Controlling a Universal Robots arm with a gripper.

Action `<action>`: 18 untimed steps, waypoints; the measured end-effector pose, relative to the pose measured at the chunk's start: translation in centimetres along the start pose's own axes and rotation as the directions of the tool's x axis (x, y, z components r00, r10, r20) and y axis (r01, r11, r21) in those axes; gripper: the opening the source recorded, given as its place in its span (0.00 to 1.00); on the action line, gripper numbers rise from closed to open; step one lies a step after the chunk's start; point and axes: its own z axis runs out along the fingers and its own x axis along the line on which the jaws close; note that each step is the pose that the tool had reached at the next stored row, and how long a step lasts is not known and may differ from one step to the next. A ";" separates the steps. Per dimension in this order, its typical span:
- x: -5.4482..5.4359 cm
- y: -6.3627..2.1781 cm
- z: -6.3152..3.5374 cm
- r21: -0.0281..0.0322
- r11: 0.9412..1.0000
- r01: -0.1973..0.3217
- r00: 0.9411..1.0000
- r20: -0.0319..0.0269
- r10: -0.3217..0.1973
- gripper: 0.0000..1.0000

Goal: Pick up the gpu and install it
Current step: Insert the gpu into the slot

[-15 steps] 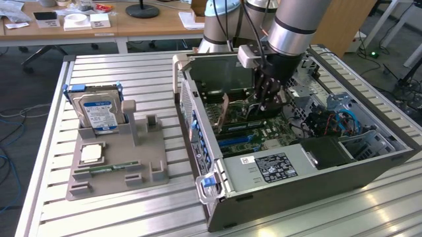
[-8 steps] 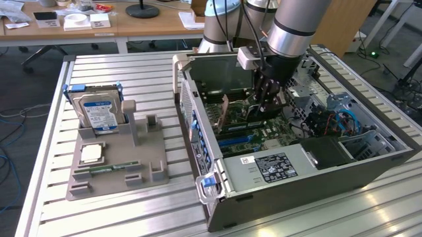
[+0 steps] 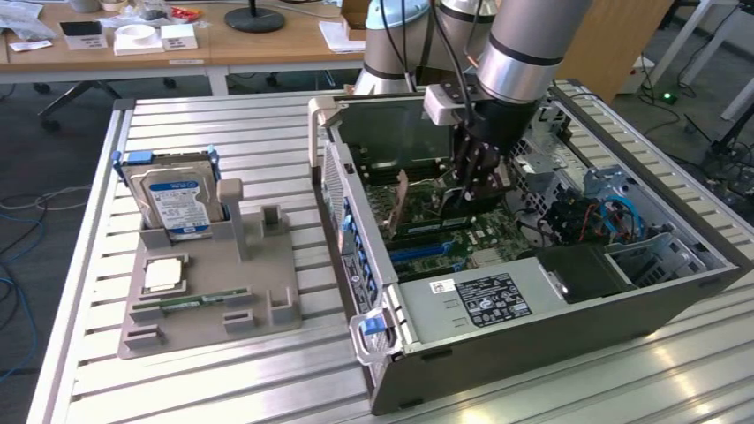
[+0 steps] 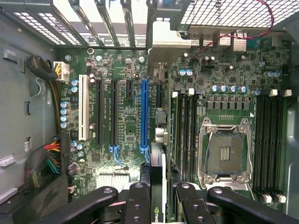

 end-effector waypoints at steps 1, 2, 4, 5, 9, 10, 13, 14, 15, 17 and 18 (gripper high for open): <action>0.0 0.00 0.06 0.000 1.000 0.000 1.000 0.000 0.000 0.26; 0.0 0.00 0.15 0.000 1.000 0.000 1.000 0.000 0.000 0.26; 0.0 -0.01 0.33 0.000 1.000 0.000 1.000 0.000 0.000 0.26; 0.0 -0.01 0.42 0.000 1.000 0.000 1.000 0.000 0.000 0.26; 0.0 -0.02 0.74 0.000 1.000 0.000 1.000 0.000 0.000 0.26; 0.0 -0.02 0.82 0.000 1.000 0.000 1.000 0.000 0.000 0.26; 0.0 -0.02 1.01 0.000 1.000 0.000 1.000 0.000 0.000 0.26; 0.0 -0.02 1.07 0.000 1.000 0.000 1.000 0.000 0.000 0.26; 0.0 -0.02 1.13 0.000 1.000 0.000 1.000 0.000 0.000 0.26; 0.0 -0.03 1.27 0.000 1.000 0.000 1.000 0.000 0.000 0.26; 0.1 -0.03 1.35 0.000 1.000 0.000 1.000 0.000 0.000 0.26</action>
